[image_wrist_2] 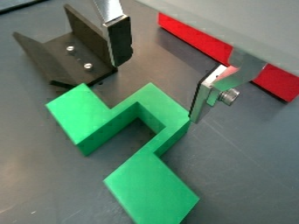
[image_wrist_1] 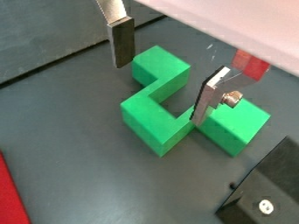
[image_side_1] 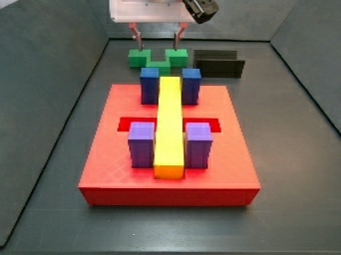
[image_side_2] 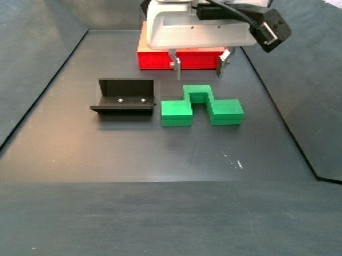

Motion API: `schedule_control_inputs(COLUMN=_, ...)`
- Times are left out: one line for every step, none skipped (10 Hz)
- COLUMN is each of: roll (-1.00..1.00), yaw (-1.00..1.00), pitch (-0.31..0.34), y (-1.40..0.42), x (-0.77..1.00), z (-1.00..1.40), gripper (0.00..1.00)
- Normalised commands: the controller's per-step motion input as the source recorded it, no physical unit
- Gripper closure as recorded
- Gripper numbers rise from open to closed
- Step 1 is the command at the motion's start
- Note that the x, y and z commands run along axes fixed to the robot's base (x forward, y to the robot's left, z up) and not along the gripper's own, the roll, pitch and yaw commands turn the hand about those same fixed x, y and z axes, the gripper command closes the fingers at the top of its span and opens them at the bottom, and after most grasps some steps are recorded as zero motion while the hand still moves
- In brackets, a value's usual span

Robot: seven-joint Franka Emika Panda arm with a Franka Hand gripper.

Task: Pick up the green object. Move up. Place the green object on the fixture. Regrasp the green object. Move to above the board. Insert the green object.
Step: Pick up the green object.

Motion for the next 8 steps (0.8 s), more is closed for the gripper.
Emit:
schedule_control_inputs(roll=0.04, yaw=-0.01, pitch=-0.067, y=-0.18, x=0.0, z=-0.21, gripper=0.0)
schedule_control_inputs(roll=0.05, yaw=-0.02, pitch=-0.059, y=-0.13, x=-0.07, z=-0.24, gripper=0.0)
schedule_control_inputs(roll=0.04, yaw=-0.04, pitch=-0.059, y=-0.12, x=-0.04, z=-0.23, gripper=0.0)
schedule_control_inputs(roll=0.04, yaw=-0.03, pitch=-0.036, y=-0.06, x=-0.03, z=-0.21, gripper=0.0)
schedule_control_inputs(roll=0.02, yaw=0.0, pitch=-0.036, y=0.0, x=-0.09, z=-0.23, gripper=0.0)
schedule_control_inputs(roll=0.0, yaw=0.0, pitch=-0.044, y=0.01, x=-0.09, z=-0.25, gripper=0.0)
schedule_control_inputs(roll=0.01, yaw=0.0, pitch=-0.04, y=0.0, x=0.0, z=-0.24, gripper=0.0)
schedule_control_inputs(roll=0.01, yaw=0.0, pitch=-0.05, y=0.0, x=0.0, z=-0.25, gripper=0.0)
